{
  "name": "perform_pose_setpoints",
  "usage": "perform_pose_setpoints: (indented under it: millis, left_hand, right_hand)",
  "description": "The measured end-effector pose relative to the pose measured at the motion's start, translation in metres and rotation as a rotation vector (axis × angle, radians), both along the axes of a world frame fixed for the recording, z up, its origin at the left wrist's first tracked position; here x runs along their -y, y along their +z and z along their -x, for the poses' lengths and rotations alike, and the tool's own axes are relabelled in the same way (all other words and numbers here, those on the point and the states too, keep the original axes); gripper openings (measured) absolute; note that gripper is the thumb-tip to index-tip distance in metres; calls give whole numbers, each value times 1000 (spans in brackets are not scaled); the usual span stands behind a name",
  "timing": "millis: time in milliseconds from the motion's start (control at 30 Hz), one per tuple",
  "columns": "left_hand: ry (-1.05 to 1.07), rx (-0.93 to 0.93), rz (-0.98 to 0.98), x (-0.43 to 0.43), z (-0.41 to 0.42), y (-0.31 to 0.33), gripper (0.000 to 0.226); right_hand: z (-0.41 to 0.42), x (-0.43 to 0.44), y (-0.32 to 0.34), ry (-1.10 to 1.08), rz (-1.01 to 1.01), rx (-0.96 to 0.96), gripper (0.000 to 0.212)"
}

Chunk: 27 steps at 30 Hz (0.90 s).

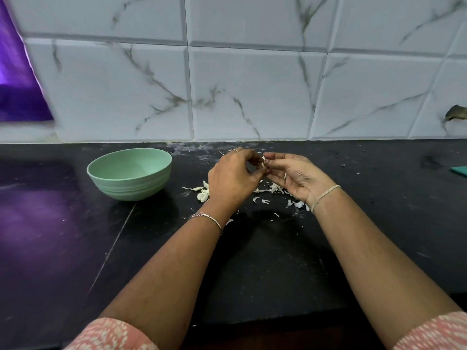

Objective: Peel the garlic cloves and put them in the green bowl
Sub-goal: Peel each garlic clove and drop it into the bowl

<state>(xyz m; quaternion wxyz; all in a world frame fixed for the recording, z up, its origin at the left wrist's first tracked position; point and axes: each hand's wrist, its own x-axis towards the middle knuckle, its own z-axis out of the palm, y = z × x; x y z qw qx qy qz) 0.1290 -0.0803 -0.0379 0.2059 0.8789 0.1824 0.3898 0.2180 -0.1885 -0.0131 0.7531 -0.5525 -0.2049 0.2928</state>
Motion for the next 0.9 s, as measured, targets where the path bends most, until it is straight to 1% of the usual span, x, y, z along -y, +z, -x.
perform_pose_setpoints:
  millis: [67, 200, 400, 533, 600, 900]
  left_hand:
    - [21, 14, -10, -1, 0, 0, 18]
    - [43, 18, -15, -3, 1, 1, 20]
    - [50, -1, -66, -1, 4, 3, 16]
    - [67, 15, -69, 1, 7, 4, 15]
    - [68, 11, -82, 2, 8, 5, 14]
    - [83, -17, -199, 5, 10, 9, 24]
  right_hand:
    - [0, -2, -1, 4, -18, -22, 13]
    - [-2, -2, -1, -25, -56, -47, 12]
    - [-2, -2, -1, -38, -95, -79, 11]
    - [0, -2, -2, -13, -90, -45, 9]
    - [1, -3, -2, -13, -99, -32, 11]
    - [2, 0, 0, -37, -45, 49, 15]
